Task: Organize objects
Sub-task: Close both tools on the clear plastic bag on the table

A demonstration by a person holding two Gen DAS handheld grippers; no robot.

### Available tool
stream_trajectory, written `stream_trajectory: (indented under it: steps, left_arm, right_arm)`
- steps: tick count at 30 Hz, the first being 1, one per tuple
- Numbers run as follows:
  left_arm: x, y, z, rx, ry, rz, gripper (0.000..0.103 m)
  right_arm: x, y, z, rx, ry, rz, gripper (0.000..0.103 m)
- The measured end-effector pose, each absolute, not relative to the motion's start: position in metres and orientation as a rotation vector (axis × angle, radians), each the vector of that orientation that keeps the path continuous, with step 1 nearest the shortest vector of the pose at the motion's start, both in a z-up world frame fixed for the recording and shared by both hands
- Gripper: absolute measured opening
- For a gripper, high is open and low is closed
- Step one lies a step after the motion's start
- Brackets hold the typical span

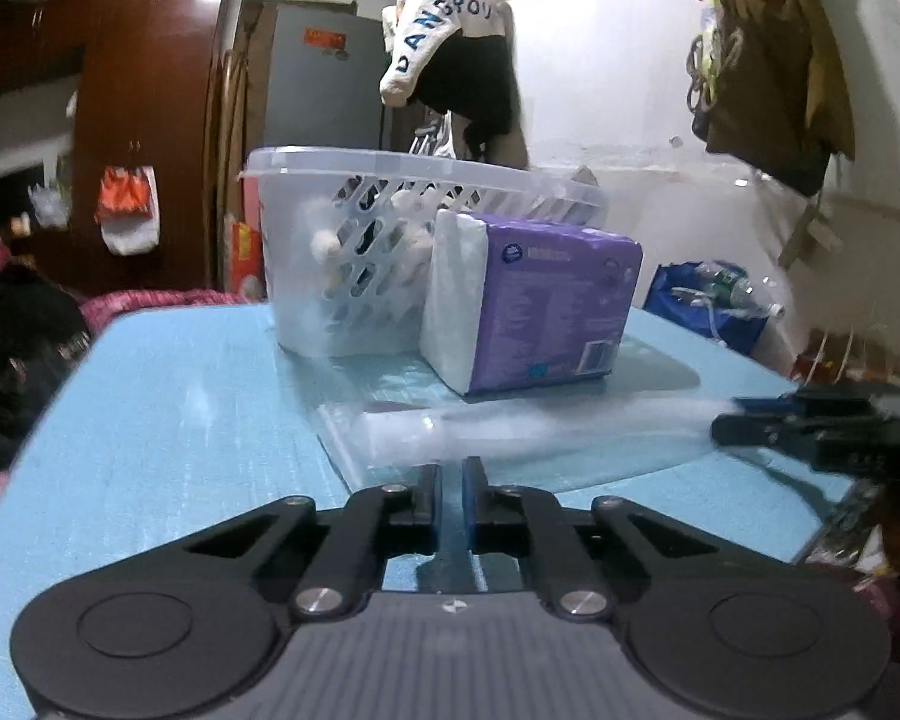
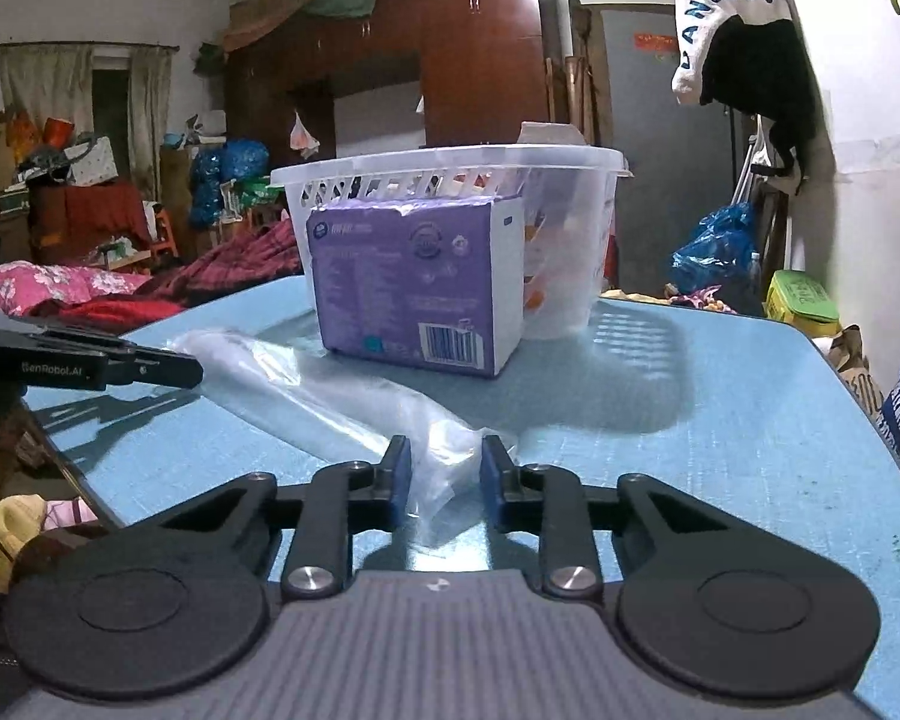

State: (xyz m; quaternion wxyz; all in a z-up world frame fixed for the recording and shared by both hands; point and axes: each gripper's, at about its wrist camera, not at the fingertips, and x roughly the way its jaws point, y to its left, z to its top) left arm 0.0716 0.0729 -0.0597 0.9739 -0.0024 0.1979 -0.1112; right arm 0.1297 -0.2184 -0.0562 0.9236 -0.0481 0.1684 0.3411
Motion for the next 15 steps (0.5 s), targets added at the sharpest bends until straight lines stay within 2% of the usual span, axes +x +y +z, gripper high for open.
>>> stream_trajectory:
  steps: [5, 15]
  left_arm:
    - [0.0685, 0.0672, -0.0587, 0.010, 0.384, -0.226, 0.008]
    - [0.0694, 0.0710, -0.0590, -0.036, 0.374, -0.222, 0.010]
  right_arm:
    - [0.1291, -0.2210, -0.0540, -0.101, 0.335, 0.695, 0.021]
    - [0.1320, -0.2233, -0.0537, -0.097, 0.339, 0.700, 0.019]
